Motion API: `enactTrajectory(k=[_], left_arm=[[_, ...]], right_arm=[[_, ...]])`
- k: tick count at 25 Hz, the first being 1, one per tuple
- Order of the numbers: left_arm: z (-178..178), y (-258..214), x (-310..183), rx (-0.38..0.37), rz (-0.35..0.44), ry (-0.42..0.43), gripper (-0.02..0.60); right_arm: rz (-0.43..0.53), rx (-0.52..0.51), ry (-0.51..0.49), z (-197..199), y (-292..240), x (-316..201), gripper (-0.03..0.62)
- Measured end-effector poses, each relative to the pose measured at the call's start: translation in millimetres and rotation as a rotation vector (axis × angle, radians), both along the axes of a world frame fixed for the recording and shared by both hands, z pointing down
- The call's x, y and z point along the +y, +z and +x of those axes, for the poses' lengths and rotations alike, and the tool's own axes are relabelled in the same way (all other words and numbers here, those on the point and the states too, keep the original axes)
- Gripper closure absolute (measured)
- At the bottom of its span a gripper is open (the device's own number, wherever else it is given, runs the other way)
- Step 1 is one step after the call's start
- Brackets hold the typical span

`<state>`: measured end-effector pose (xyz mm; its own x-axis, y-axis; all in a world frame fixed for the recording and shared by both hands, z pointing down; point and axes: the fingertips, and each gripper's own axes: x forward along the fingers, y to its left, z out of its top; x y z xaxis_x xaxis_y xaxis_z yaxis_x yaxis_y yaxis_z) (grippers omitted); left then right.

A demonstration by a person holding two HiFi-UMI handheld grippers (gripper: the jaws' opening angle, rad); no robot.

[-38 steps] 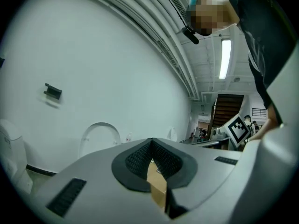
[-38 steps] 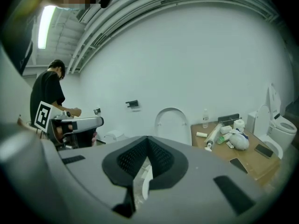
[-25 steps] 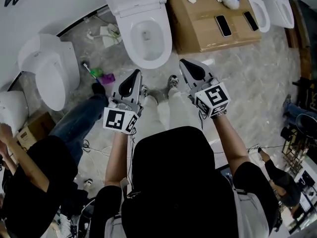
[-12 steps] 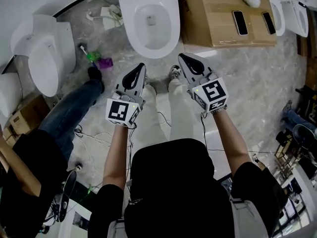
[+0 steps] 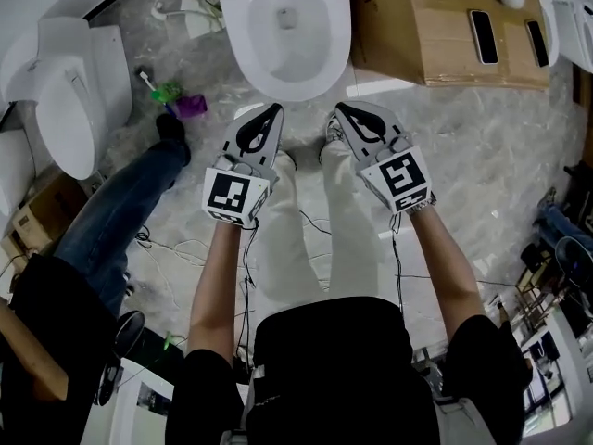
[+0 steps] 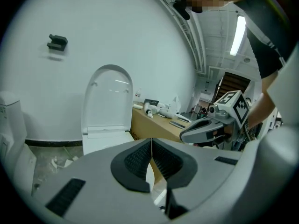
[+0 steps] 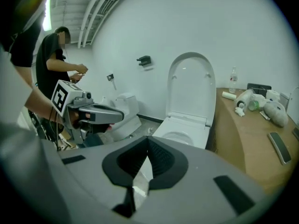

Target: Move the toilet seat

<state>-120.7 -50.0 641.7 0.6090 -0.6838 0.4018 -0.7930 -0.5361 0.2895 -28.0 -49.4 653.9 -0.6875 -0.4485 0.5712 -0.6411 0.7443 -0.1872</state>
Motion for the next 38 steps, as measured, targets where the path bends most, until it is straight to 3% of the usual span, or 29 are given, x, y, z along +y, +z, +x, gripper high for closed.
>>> enactTrajectory(k=[8,15,22,25,30,38], left_arm=[[1,71,8,-0.052,-0.059,0.069,0.572],[15,128,6,-0.151,-0.087,0.202,0.539],[25,188,7,-0.246,-0.162,0.353,0.486],[28,212,9,-0.294,-0.188,0.418,0.459],[35,240,8,-0.373,-0.196,0.532,0.424],[36,298,28,-0.576,-0.228,0.787,0.328]], right_arm=[[0.004,0.081,-0.094,-11,59,5,0.58],[-0.003,0.152,-0.184,-16,109,1,0.579],[-0.041,0.278,-0.344,-15,168,2,0.574],[-0.059,0.333,-0.431,-16,192,6,0.506],[-0.057,0.409,-0.565,-21,224,13,0.446],[-0.008,0.579,-0.835,-25,284,31,0.365]])
